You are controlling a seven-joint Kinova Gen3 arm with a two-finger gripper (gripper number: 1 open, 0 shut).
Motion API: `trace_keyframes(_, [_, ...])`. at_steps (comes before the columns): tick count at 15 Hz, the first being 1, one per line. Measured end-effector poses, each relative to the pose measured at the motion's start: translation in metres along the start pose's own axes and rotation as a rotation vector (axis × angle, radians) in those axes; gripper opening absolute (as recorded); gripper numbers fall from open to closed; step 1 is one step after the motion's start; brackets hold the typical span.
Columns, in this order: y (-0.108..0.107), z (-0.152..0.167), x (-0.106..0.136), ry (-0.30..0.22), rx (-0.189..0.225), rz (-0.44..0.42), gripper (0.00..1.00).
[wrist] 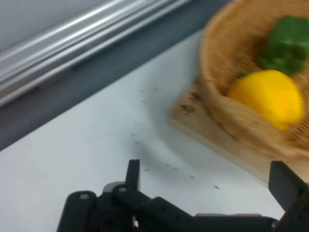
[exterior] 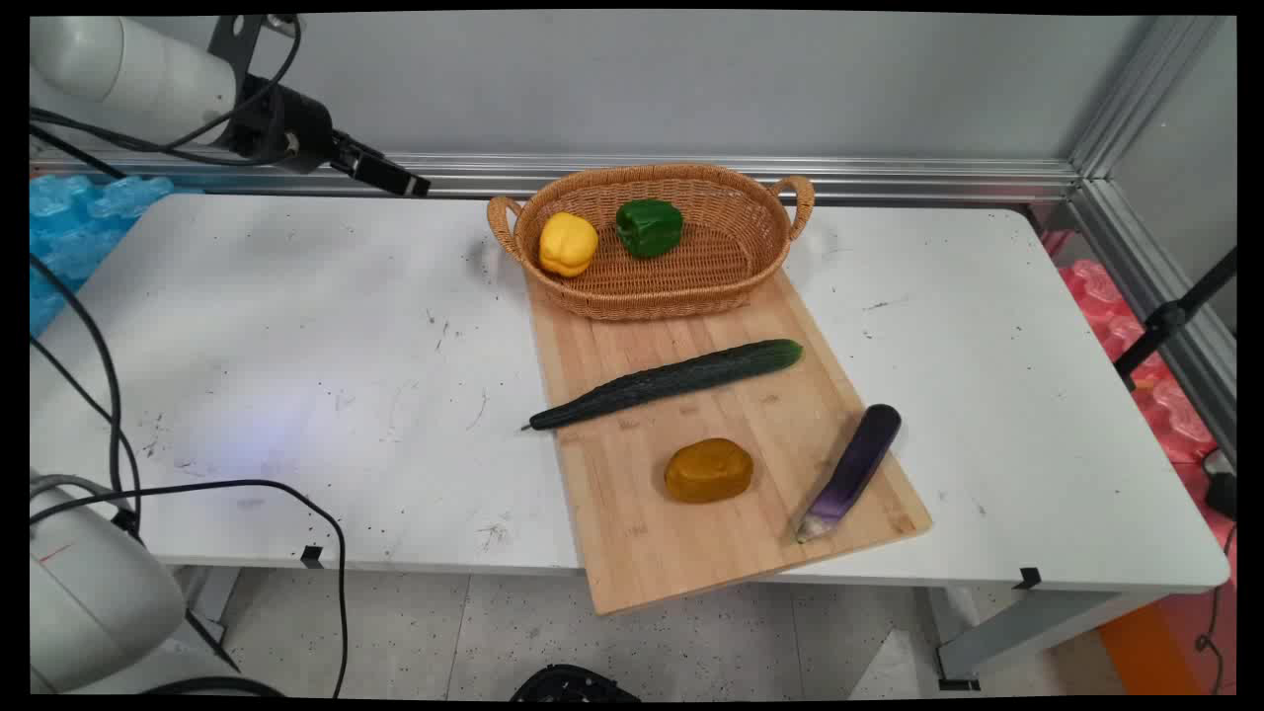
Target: Pick up the potato from the cutting board
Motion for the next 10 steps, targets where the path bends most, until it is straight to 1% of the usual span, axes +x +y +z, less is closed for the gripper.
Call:
trace_keyframes(2, [0.011, -0.008, 0.002, -0.011, -0.046, 0.057, 1.00])
trace_keyframes(3, [0.020, -0.012, 0.003, -0.020, -0.080, 0.099, 1.00])
trace_keyframes(7, [0.048, -0.025, 0.006, -0.051, -0.196, 0.231, 1.00])
trace_keyframes(8, [0.058, -0.029, 0.006, -0.061, -0.234, 0.271, 1.00])
trace_keyframes(10, [0.075, -0.033, 0.007, -0.080, -0.295, 0.335, 1.00])
